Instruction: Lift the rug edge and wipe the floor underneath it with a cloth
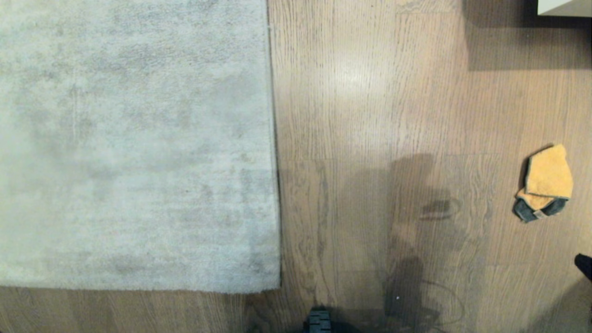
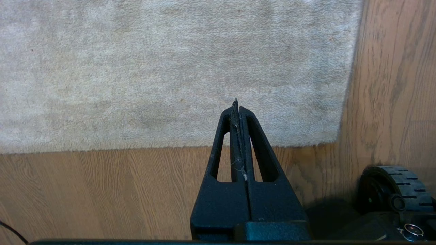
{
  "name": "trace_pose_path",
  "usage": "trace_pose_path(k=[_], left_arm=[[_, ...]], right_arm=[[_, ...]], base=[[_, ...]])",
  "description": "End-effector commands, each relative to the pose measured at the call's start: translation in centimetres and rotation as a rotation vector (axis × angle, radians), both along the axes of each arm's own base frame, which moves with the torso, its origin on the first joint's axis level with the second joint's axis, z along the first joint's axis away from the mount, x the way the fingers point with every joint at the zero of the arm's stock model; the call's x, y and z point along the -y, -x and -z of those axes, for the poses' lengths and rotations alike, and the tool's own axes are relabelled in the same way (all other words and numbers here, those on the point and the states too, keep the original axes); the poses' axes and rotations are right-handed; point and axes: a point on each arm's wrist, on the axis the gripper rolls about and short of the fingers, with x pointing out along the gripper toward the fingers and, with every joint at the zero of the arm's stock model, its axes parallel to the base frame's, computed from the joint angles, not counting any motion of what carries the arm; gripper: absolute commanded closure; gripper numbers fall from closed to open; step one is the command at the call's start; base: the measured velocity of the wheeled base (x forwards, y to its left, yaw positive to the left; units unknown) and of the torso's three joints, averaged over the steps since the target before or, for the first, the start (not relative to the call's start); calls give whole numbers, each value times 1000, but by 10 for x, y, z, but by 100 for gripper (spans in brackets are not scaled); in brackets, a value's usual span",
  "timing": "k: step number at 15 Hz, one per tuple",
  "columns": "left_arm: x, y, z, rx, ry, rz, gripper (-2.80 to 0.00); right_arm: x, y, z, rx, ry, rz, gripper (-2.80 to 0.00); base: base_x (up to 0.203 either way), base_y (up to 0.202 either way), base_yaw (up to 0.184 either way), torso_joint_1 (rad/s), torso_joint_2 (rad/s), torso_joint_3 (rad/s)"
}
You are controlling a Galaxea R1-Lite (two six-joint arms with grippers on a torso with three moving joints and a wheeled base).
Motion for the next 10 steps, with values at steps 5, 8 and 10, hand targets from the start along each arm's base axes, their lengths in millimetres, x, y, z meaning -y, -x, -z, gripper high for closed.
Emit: trace_pose_path(k=[5, 8, 10], left_arm=[[0, 0, 0, 1, 0, 1, 0], [0, 0, 0, 1, 0, 0, 0], [0, 0, 0, 1, 0, 1, 0]], right_arm=[[-4, 65, 34, 138, 82, -99, 0], [-5, 84, 55, 142, 102, -115, 0], [-5, 94, 65, 166, 105, -145, 0]], base=[[0, 0, 0, 0, 0, 0], [0, 0, 0, 0, 0, 0], [0, 0, 0, 0, 0, 0]])
